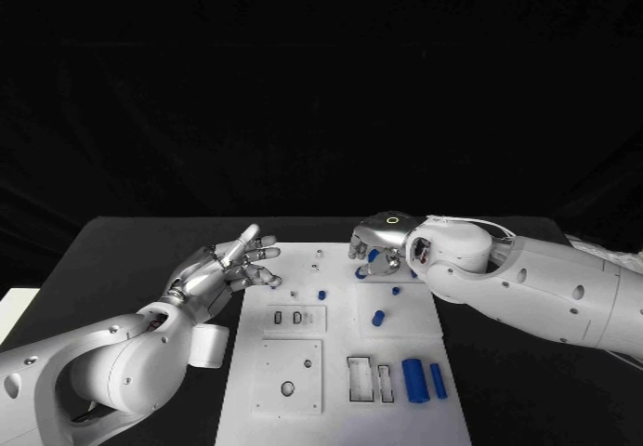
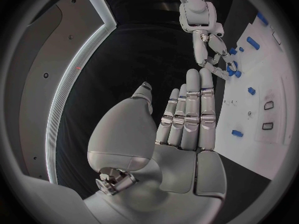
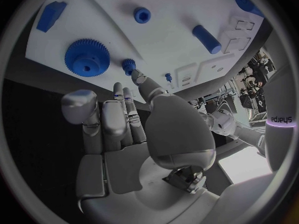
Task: Assemble the parts on the task board
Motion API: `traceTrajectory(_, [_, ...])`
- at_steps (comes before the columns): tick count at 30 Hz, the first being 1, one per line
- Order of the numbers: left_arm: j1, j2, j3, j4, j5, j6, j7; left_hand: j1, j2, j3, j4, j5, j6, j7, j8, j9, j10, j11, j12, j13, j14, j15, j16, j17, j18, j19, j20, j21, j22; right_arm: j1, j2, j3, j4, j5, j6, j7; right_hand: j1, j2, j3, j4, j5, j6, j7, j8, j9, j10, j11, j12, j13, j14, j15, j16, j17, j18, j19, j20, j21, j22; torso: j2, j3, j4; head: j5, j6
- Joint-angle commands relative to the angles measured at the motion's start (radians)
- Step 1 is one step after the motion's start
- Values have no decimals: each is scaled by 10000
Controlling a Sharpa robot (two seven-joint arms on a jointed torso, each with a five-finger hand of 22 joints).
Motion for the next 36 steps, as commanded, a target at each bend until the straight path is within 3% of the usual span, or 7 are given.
traceTrajectory(1, [17,-4,9,27,22,195,29,11,57,-58,5,-37,-50,40,-67,-13,-54,-6,-64,-13,-63,-17,26,8,-1,-62,13,66,9,-20,-26,-2,41,-165,470,67,103,13,30,71,-63,14,92,-25,1,19,18,-14,-12,322,60,77,24,69,-85,-15,20,21,82,-6,37,-21,19])
traceTrajectory(6, [19,-23,9,-18,22,180,29,11,57,-58,5,-37,-50,40,-67,-13,-54,-6,-64,-13,-63,-17,26,8,-1,-62,13,66,9,-47,-85,-4,124,-158,543,77,103,11,33,75,-62,17,96,-24,1,25,19,-13,-13,320,61,77,18,68,-85,-14,27,29,125,-5,37,-42,32])
traceTrajectory(11, [20,-9,9,-57,22,175,25,23,64,-60,-1,-36,-55,42,-68,-13,-62,-3,-63,-13,-74,-13,24,17,-1,-72,15,68,10,-61,-112,-4,113,-160,571,64,125,37,90,103,-52,45,109,-18,4,62,26,-10,-19,310,67,100,31,69,-96,-5,41,34,169,-28,79,-100,63])
traceTrajectory(28, [20,-7,9,-108,22,170,-23,49,85,-60,-12,-32,-61,45,-68,-13,-74,1,-61,-14,-87,-11,23,35,0,-86,20,73,13,-70,-152,-6,110,-185,614,43,272,167,770,276,-313,307,117,1,32,378,0,-16,-42,255,58,255,145,68,-153,-4,196,159,272,-55,179,-230,102])
traceTrajectory(32, [20,-7,9,-118,22,172,-37,67,97,-59,-21,-31,-64,45,-68,-12,-80,1,-59,-14,-91,-9,24,46,2,-92,22,78,16,-75,-166,-5,126,-206,450,52,323,202,1017,327,-309,401,115,14,48,483,-15,-11,-39,245,46,293,177,67,-169,-15,238,192,286,-63,203,-257,121])
traceTrajectory(36, [20,-6,9,-134,22,174,-45,102,123,-55,-38,-29,-70,46,-67,-11,-91,3,-57,-14,-97,-9,27,68,5,-103,26,88,21,-89,-190,-3,176,-251,-187,134,574,362,1455,304,-581,712,73,111,125,854,-100,59,12,251,-23,374,277,55,-156,-66,345,313,310,-73,226,-272,138])
